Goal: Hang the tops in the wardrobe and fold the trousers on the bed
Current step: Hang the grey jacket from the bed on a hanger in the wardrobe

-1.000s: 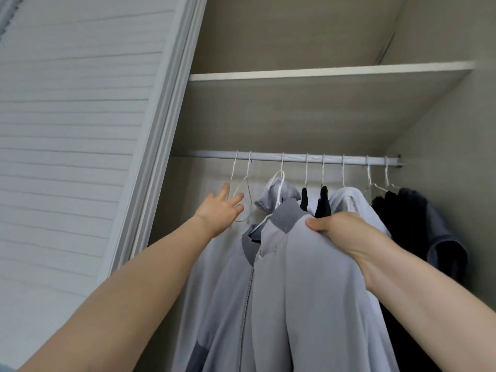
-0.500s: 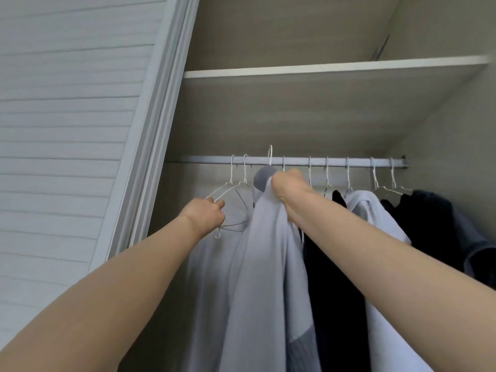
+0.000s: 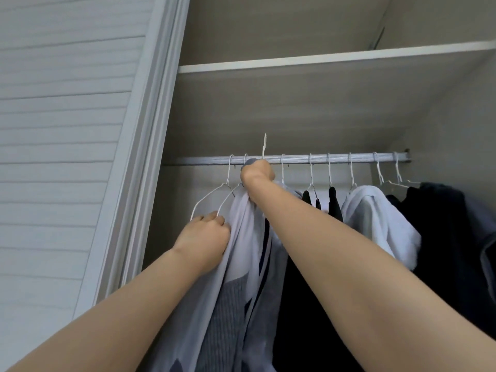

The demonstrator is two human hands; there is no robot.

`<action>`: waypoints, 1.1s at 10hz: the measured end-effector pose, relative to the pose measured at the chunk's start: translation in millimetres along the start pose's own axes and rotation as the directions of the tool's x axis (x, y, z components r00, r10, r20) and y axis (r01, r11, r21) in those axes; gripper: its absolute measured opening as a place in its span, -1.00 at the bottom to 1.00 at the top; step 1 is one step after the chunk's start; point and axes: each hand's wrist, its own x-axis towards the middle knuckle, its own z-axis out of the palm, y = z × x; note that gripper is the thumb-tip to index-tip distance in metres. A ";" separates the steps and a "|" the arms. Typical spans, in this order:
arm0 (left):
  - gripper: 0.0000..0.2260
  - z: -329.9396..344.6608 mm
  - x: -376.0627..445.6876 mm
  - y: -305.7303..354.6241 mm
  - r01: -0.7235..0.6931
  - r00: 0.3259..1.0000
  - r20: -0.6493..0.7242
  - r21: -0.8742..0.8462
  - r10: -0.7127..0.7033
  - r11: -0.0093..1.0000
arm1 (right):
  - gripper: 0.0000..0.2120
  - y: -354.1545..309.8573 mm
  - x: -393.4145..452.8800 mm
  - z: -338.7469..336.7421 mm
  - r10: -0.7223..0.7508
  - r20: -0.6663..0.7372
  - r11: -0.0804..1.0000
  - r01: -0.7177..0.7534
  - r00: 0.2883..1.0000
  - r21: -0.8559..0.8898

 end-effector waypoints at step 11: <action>-0.13 74.3 -138.7 97.2 0.332 0.936 0.173 -0.723 -0.308 0.605 | -0.25 122.4 -97.1 -14.3 -0.207 0.532 0.622 0.530 0.821 -0.577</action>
